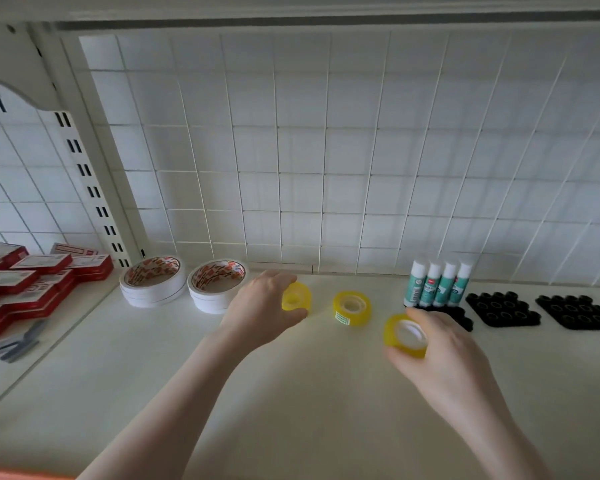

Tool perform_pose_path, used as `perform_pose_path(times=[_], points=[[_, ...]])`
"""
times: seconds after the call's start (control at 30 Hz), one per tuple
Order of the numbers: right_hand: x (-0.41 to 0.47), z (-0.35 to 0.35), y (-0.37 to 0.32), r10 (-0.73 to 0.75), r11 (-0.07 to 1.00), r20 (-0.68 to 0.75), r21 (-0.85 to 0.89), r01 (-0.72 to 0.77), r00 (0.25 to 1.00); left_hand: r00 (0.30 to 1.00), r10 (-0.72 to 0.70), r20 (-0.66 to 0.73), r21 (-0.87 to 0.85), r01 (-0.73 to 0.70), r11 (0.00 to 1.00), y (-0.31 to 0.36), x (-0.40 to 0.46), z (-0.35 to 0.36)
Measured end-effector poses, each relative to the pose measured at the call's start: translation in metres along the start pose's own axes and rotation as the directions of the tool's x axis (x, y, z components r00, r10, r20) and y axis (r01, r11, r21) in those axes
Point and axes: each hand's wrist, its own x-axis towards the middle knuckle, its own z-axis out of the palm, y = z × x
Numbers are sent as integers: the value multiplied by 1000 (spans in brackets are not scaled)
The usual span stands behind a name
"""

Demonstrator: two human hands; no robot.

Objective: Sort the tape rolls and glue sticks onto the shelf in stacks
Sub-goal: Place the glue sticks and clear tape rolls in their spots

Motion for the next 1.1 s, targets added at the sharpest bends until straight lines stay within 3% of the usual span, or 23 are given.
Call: perform_pose_path(times=[1.1], points=[[3,8,6,-9,1000,33,-7,9,999,989,-142,30,-144,145,979,-5,13,9]])
